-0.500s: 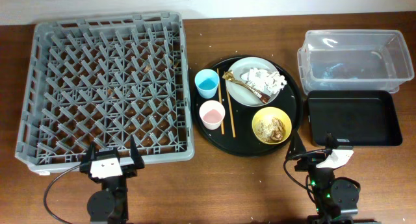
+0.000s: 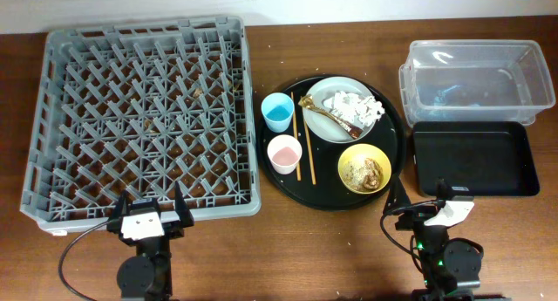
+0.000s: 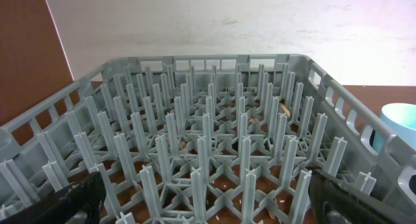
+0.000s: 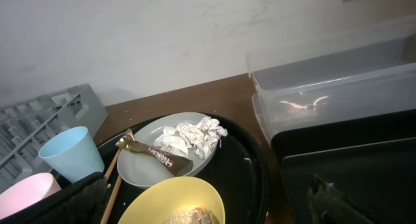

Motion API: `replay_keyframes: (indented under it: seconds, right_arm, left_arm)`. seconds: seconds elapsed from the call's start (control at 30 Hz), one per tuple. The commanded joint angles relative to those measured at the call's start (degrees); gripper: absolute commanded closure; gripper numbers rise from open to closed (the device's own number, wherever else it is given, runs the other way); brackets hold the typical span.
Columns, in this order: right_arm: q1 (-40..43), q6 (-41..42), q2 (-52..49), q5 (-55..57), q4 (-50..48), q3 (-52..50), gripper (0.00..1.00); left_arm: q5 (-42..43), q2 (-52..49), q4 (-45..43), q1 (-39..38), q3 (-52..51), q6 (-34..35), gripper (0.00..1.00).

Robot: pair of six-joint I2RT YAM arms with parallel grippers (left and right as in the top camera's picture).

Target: Sort waste into correct bins and load items into the dishwasher rack

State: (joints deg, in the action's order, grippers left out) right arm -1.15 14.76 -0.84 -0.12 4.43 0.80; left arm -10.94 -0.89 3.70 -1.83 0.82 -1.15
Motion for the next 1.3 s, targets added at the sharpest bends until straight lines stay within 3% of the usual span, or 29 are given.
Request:
replay_keyframes:
  seconds: [0.0,0.67,0.87,0.93,1.03,1.27]
  right_arm:
    - [0.42,-0.39,0.63,-0.07,0.07,-0.48,0.02]
    - [0.42,-0.39,0.63,-0.15,0.0,-0.48,0.02]
    - [0.42,-2.43,0.63,-7.45,-3.85,1.31,0.02]
    - [0.42,-10.56,-0.83,-7.41,-3.74,7.08,0.02]
    - [0.42,-13.55,-10.51,-9.11,-0.59,18.71,0.01]
    - [0.42,-16.48,-49.11,-17.7,22.27,61.0,0.02]
  left_arm:
    - [0.66,0.52,0.07,0.24,-0.31,-1.11,0.01]
    - [0.5,0.55,-0.02,0.24,-0.31,-1.11,0.01]
    - [0.66,0.5,-7.52,0.24,4.2,-1.07,0.01]
    - [0.66,-1.92,-7.5,0.24,9.38,-1.05,0.01]
    - [0.7,-7.72,-7.28,0.24,17.35,-1.05,0.01]
    - [4.9,-29.18,20.31,0.24,52.37,-1.03,0.01]
